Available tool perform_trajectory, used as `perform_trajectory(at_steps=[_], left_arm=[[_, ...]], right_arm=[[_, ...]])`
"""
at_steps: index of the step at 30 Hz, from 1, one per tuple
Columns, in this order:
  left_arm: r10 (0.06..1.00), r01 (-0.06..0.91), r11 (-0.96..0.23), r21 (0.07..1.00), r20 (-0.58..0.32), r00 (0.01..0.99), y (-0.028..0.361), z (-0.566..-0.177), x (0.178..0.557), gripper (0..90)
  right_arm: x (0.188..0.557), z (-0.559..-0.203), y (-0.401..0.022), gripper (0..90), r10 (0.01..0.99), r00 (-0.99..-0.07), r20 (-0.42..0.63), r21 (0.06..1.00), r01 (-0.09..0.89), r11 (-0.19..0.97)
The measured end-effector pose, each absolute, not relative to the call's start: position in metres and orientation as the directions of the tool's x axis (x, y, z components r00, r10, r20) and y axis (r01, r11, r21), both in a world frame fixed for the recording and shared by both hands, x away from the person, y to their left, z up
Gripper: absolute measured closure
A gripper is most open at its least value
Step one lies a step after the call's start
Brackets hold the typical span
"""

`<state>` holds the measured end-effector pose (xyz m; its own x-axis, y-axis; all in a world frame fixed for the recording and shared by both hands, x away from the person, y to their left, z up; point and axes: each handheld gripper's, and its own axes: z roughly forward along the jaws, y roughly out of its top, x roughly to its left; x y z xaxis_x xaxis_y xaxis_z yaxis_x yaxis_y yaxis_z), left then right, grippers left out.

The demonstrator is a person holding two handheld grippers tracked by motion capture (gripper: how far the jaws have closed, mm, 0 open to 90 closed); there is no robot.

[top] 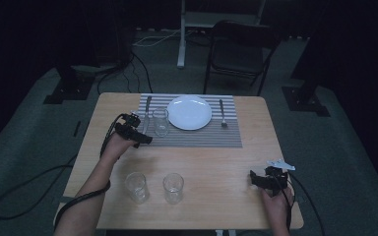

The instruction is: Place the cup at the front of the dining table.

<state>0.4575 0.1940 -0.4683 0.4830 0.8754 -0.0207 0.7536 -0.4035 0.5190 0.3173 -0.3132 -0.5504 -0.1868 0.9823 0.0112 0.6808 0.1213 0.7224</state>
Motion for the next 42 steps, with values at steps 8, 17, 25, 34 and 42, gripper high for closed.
perform_trajectory(at_steps=[8,17,25,34,42], left_arm=[[0.917,0.736,-0.3,0.606,-0.03,0.398,0.22,-0.471,0.439,0.2],[0.923,0.719,-0.282,0.635,-0.026,0.385,0.247,-0.476,0.414,0.2],[0.919,0.725,-0.283,0.628,-0.038,0.392,0.257,-0.485,0.394,0.2],[0.937,0.727,-0.252,0.639,-0.026,0.348,0.27,-0.497,0.373,0.2],[0.957,0.716,-0.208,0.666,-0.014,0.29,0.283,-0.502,0.354,0.2]], right_arm=[[0.317,-0.55,-0.313,12.6,0.982,-0.188,0.011,0.723,0.68,0.122],[0.317,-0.55,-0.313,12.6,0.982,-0.187,0.011,0.723,0.68,0.121],[0.317,-0.55,-0.313,12.6,0.982,-0.187,0.011,0.723,0.68,0.121],[0.317,-0.55,-0.313,12.6,0.982,-0.187,0.011,0.723,0.68,0.121],[0.317,-0.55,-0.313,12.6,0.982,-0.186,0.012,0.722,0.681,0.121]])
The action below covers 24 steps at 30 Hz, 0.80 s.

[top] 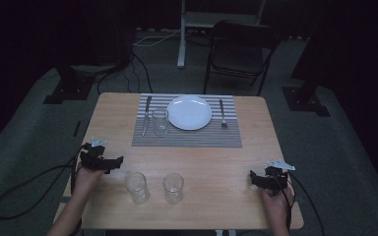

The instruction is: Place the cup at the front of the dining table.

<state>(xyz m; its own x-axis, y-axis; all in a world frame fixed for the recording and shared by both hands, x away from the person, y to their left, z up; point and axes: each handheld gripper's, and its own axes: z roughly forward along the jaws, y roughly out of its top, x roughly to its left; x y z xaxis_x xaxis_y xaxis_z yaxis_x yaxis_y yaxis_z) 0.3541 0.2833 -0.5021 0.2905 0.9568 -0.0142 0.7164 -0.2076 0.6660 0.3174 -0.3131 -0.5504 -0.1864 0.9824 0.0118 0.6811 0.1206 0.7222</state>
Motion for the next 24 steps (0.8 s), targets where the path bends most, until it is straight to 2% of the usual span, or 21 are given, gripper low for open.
perform_trajectory(at_steps=[16,19,24], left_arm=[[0.967,0.704,-0.19,0.684,0.004,0.257,0.292,-0.517,0.313,0.2],[0.969,0.694,-0.161,0.701,-0.022,0.246,0.293,-0.521,0.302,0.2],[0.969,0.684,-0.199,0.702,0.037,0.244,0.289,-0.53,0.29,0.2]], right_arm=[[0.317,-0.55,-0.313,12.6,0.983,-0.186,0.013,0.722,0.681,0.119],[0.317,-0.55,-0.313,12.6,0.983,-0.186,0.013,0.722,0.681,0.119],[0.317,-0.55,-0.313,12.6,0.983,-0.186,0.013,0.722,0.681,0.119]])
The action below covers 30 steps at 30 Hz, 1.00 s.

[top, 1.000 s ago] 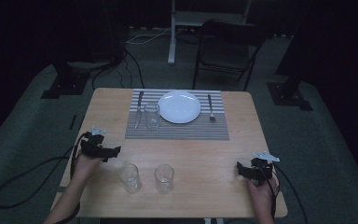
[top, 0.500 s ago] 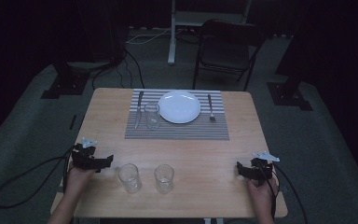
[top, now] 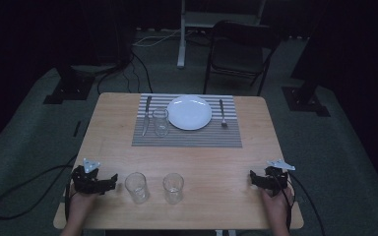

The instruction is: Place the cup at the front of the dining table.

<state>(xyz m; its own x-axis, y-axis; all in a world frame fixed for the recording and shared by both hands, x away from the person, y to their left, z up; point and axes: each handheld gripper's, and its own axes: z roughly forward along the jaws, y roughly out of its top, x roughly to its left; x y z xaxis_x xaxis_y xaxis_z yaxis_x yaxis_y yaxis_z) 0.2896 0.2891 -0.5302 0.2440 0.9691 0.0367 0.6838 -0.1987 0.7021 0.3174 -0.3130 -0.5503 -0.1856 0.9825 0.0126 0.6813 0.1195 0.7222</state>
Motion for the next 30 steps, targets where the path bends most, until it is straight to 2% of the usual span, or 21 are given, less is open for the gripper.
perform_trajectory(at_steps=[6,8,15,17,20,26,30], left_arm=[[0.972,0.673,-0.188,0.715,0.037,0.231,0.291,-0.535,0.276,0.2],[0.977,0.661,-0.191,0.726,0.075,0.199,0.29,-0.536,0.267,0.2],[0.98,0.665,-0.166,0.729,0.043,0.196,0.293,-0.54,0.252,0.2],[0.985,0.663,-0.161,0.731,0.078,0.153,0.294,-0.542,0.247,0.2],[0.987,0.659,-0.147,0.738,0.062,0.151,0.297,-0.542,0.245,0.2],[0.989,0.658,-0.149,0.738,0.098,0.114,0.306,-0.539,0.231,0.2],[0.994,0.662,-0.107,0.742,0.066,0.087,0.31,-0.539,0.223,0.2]], right_arm=[[0.317,-0.55,-0.313,12.6,0.983,-0.186,0.013,0.722,0.681,0.119],[0.317,-0.55,-0.313,12.6,0.983,-0.186,0.012,0.722,0.681,0.12],[0.317,-0.55,-0.313,12.6,0.983,-0.186,0.012,0.722,0.681,0.12],[0.317,-0.55,-0.313,12.6,0.983,-0.186,0.012,0.722,0.681,0.12],[0.317,-0.55,-0.313,12.6,0.983,-0.185,0.012,0.722,0.681,0.119],[0.317,-0.55,-0.313,12.6,0.983,-0.185,0.013,0.722,0.681,0.119],[0.317,-0.55,-0.313,12.6,0.983,-0.185,0.013,0.722,0.681,0.119]])
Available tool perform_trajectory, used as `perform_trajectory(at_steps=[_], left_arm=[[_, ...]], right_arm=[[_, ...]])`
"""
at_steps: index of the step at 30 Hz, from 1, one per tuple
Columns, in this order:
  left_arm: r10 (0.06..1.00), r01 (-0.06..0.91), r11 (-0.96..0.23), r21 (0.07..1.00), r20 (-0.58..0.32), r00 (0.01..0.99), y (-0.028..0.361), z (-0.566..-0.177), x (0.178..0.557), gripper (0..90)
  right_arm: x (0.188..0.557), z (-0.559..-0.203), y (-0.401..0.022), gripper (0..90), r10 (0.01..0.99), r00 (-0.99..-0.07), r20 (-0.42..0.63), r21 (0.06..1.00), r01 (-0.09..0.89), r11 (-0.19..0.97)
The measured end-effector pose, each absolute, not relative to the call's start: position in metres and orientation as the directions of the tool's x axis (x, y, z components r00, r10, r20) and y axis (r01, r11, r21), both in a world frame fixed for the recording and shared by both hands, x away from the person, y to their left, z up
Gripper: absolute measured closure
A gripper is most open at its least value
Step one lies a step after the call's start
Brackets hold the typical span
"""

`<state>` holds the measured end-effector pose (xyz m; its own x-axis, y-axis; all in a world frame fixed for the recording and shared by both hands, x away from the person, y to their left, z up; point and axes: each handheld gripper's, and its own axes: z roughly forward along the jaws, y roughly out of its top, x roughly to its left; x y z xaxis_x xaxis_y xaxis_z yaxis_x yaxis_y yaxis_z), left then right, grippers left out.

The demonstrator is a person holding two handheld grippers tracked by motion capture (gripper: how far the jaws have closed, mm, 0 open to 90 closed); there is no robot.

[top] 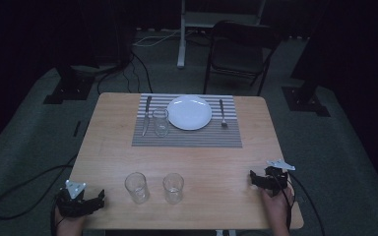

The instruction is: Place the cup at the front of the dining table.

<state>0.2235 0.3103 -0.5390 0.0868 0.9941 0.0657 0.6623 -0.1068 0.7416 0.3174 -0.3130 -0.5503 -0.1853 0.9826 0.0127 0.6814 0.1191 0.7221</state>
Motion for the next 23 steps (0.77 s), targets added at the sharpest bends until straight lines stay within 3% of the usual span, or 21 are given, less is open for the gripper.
perform_trajectory(at_steps=[5,11,23], left_arm=[[0.996,0.626,-0.085,0.775,0.071,0.047,0.313,-0.537,0.218,0.2],[0.997,0.656,-0.071,0.752,0.077,0.021,0.317,-0.544,0.216,0.2],[0.998,0.663,-0.068,0.746,0.061,0.033,0.323,-0.548,0.219,0.2]], right_arm=[[0.317,-0.55,-0.313,12.6,0.983,-0.186,0.012,0.722,0.681,0.12],[0.317,-0.55,-0.313,12.6,0.983,-0.186,0.012,0.722,0.681,0.12],[0.317,-0.55,-0.313,12.6,0.983,-0.186,0.013,0.722,0.681,0.119]])
